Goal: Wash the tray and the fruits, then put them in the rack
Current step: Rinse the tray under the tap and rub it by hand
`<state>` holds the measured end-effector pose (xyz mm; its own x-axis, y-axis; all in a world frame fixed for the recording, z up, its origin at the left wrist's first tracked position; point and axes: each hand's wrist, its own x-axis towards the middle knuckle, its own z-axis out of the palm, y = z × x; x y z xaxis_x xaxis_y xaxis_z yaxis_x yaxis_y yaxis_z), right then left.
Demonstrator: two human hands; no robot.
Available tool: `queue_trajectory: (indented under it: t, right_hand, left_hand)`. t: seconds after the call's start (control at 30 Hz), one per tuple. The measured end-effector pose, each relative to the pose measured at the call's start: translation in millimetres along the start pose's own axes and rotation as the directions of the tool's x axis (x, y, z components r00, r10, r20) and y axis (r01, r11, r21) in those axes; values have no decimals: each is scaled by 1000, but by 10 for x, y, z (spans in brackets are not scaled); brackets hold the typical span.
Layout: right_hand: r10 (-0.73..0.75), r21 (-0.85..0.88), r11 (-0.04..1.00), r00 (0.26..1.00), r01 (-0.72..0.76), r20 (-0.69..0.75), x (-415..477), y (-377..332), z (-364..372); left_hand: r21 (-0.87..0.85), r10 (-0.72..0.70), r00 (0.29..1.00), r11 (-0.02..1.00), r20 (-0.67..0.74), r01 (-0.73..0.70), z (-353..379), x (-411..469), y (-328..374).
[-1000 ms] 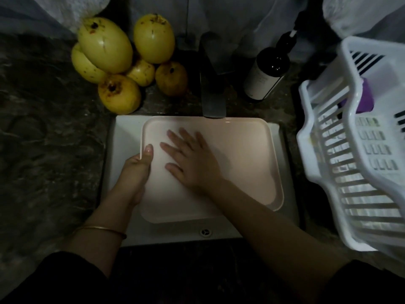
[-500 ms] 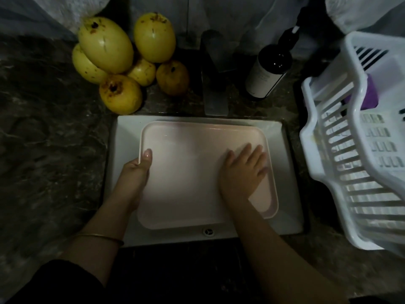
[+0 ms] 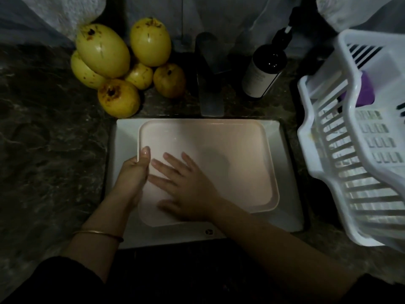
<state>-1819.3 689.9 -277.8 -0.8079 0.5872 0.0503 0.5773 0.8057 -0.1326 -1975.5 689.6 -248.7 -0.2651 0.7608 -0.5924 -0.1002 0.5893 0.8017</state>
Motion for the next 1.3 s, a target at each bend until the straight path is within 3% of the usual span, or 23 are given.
queue_trajectory:
  t: [0.1, 0.2, 0.3, 0.4, 0.47, 0.53, 0.63, 0.7, 0.73, 0.8, 0.9, 0.97, 1.03, 1.17, 1.23, 1.3]
  right_hand:
    - [-106, -15, 994, 991, 108, 80, -170, 310, -80]
    - [-92, -42, 994, 989, 97, 117, -332, 535, -92]
    - [61, -82, 995, 994, -53, 92, -429, 694, -83]
    - [351, -38, 937, 932, -349, 87, -447, 748, -92]
    - [610, 59, 788, 790, -613, 62, -412, 718, -89]
    - [818, 115, 568, 574, -815, 28, -318, 647, -44]
    - [965, 207, 240, 256, -948, 53, -44, 481, -7]
    - [986, 233, 111, 136, -966, 94, 166, 376, -33]
    - [985, 224, 112, 137, -968, 101, 264, 326, -48]
    - [964, 199, 237, 256, -951, 73, 441, 186, -70]
    - [838, 175, 536, 546, -826, 11, 609, -77, -100]
    - [639, 99, 765, 769, -637, 15, 587, -196, -89]
    - [398, 49, 915, 916, -400, 53, 474, -186, -61]
    - [62, 24, 998, 996, -64, 68, 144, 129, 1]
    - [29, -17, 999, 999, -28, 44, -22, 349, 40]
    - [97, -26, 995, 994, -96, 52, -132, 549, 28]
  left_hand:
    - [10, -1, 999, 1000, -32, 1, -23, -5, -17]
    - [21, -2, 998, 1000, -63, 4, -31, 24, -3]
    - [3, 9, 997, 1000, -78, -8, -60, 24, 15]
    - [-18, 7, 996, 1000, -86, -9, -97, 8, 11]
    - [-10, 4, 996, 1000, -93, -5, -120, 16, -3]
    - [6, -1, 996, 1000, -91, 2, -127, 26, -13]
    - [32, 8, 997, 999, -77, -5, -105, 33, -19]
    - [45, 26, 997, 999, -72, -22, -67, 17, -20]
    - [48, 33, 997, 998, -69, -30, -42, 5, -17]
    - [63, 42, 998, 997, -51, -39, 4, -8, -13]
    - [64, 46, 999, 997, -28, -44, 64, -20, 3]
    - [38, 27, 999, 999, -30, -26, 81, -6, -3]
    - [43, 15, 999, 999, -43, -13, 56, -11, -7]
    - [23, -17, 999, 1000, -29, 18, -8, -18, -47]
    - [57, -8, 1000, 998, -31, 10, -7, -28, -37]
    - [98, 2, 1000, 995, -27, 0, -20, -3, -45]
